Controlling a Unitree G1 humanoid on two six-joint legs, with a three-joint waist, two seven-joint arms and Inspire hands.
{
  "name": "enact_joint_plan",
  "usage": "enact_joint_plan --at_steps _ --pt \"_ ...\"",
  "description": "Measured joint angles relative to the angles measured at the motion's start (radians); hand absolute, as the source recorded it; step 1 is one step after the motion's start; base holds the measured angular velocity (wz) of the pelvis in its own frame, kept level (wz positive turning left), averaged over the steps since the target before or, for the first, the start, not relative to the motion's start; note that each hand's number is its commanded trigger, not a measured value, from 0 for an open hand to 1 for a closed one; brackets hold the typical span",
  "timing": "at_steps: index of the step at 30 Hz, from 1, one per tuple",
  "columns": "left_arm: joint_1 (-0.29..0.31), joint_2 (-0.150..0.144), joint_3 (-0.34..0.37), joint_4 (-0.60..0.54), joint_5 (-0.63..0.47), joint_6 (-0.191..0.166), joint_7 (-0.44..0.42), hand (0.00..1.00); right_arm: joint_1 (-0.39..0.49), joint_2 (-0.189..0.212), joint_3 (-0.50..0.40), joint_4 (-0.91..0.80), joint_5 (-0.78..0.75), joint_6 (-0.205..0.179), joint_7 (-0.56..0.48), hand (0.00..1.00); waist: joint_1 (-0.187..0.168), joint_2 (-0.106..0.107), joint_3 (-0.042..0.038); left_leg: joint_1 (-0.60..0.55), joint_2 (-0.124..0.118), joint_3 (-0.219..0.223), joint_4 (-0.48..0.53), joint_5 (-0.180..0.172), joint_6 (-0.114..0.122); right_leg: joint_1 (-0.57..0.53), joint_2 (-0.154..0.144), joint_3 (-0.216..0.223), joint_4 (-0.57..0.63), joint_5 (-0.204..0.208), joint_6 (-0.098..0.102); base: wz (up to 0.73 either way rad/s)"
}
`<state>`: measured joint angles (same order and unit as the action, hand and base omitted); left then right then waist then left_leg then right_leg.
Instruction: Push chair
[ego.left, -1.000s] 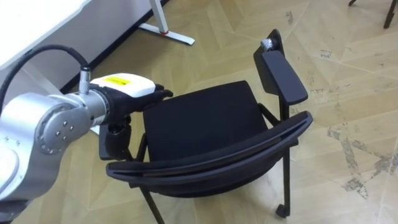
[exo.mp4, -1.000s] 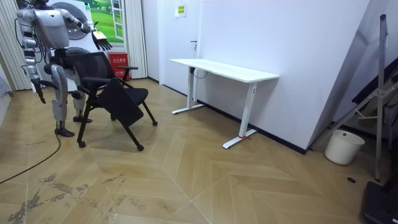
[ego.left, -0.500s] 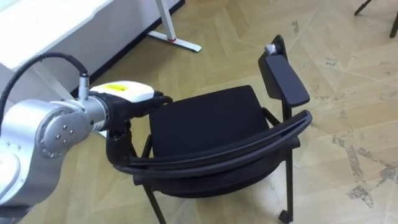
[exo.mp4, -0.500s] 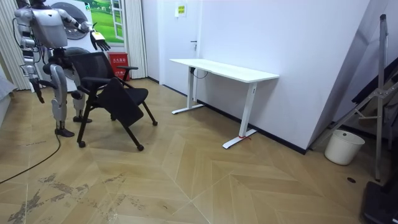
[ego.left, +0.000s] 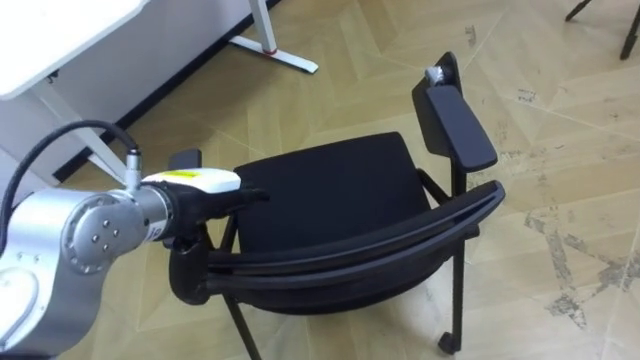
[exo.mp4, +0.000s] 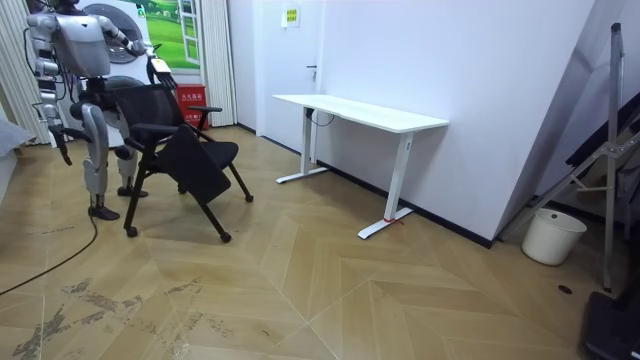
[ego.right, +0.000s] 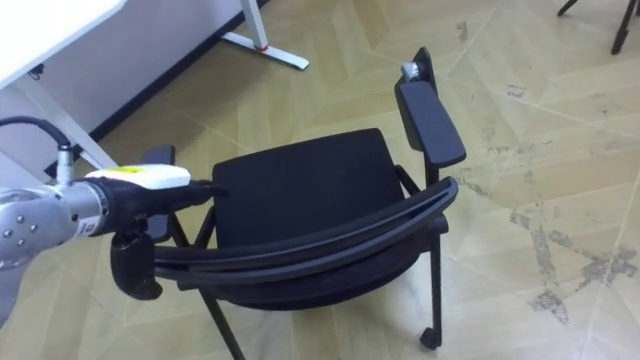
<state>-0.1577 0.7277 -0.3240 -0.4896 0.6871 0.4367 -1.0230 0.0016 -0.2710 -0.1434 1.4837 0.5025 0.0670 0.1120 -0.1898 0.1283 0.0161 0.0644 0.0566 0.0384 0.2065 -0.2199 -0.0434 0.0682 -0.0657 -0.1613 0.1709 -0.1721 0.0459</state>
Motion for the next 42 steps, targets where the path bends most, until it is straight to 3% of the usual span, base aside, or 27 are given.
enact_joint_plan --at_steps 3,9,11,13,20,25,34,37,42 --pt "0.007 -0.010 0.004 0.006 0.001 0.000 0.003 0.00 0.001 0.000 -0.005 -0.002 -0.008 0.000 0.000 0.00 0.000 -0.001 0.0018 0.000 0.000 0.001 -0.001 0.000 0.000 -0.001 0.000 -0.001 0.000 0.000 0.000 0.00" --pt "0.073 -0.064 0.020 0.084 -0.020 0.000 0.067 0.00 0.029 0.005 -0.009 -0.027 0.020 0.001 -0.040 0.00 0.002 -0.002 0.0027 -0.001 0.000 0.002 -0.002 0.000 0.000 -0.002 0.000 -0.003 -0.001 0.000 0.000 0.00" --pt "0.113 -0.123 0.054 0.136 -0.026 -0.001 0.103 0.00 0.052 0.007 -0.010 -0.038 0.045 0.001 -0.046 0.00 0.002 -0.001 0.0021 -0.001 0.000 0.002 -0.002 0.000 0.000 -0.002 0.000 -0.004 -0.001 0.000 0.000 0.00" --pt "0.130 -0.142 0.058 0.161 -0.030 -0.001 0.127 0.00 0.055 0.007 -0.013 -0.039 0.060 0.003 -0.050 0.00 0.002 -0.005 0.0021 -0.004 0.000 0.001 -0.002 0.000 0.000 -0.004 0.000 -0.004 0.000 0.000 0.000 0.00" --pt "0.138 -0.263 0.104 0.272 -0.049 -0.011 0.273 0.00 0.042 0.017 -0.016 -0.054 0.121 0.023 -0.093 0.00 0.005 -0.037 -0.0072 -0.007 0.000 0.002 -0.006 0.000 0.000 -0.014 0.001 0.001 0.008 0.000 0.000 -0.01" --pt "0.166 -0.295 0.149 0.314 -0.069 -0.055 0.343 0.00 0.053 0.040 -0.019 -0.126 0.104 0.043 -0.120 0.00 0.006 -0.053 -0.0040 0.009 0.000 0.014 -0.008 0.000 0.000 -0.014 0.001 0.011 0.013 0.000 0.000 -0.06" --pt "0.194 -0.382 0.195 0.442 -0.086 -0.130 0.558 0.00 0.080 0.042 -0.016 -0.166 0.096 0.061 -0.167 0.00 0.015 -0.056 -0.0055 0.036 -0.001 0.044 -0.022 0.012 0.011 -0.010 0.008 0.066 0.017 0.004 0.008 -0.10" --pt "0.216 -0.408 0.205 0.471 -0.096 -0.162 0.635 0.00 0.099 0.043 -0.016 -0.169 0.095 0.074 -0.173 0.00 0.025 -0.062 -0.0088 0.053 -0.002 0.048 -0.040 0.020 0.010 -0.002 0.009 0.071 0.018 0.006 0.009 -0.07" --pt "0.233 -0.427 0.203 0.496 -0.097 -0.196 0.722 0.00 0.095 0.043 -0.016 -0.185 0.077 0.087 -0.200 0.00 0.033 -0.078 -0.0183 0.055 0.000 0.048 -0.040 0.023 0.008 0.000 0.013 0.073 0.018 0.013 0.000 0.00"
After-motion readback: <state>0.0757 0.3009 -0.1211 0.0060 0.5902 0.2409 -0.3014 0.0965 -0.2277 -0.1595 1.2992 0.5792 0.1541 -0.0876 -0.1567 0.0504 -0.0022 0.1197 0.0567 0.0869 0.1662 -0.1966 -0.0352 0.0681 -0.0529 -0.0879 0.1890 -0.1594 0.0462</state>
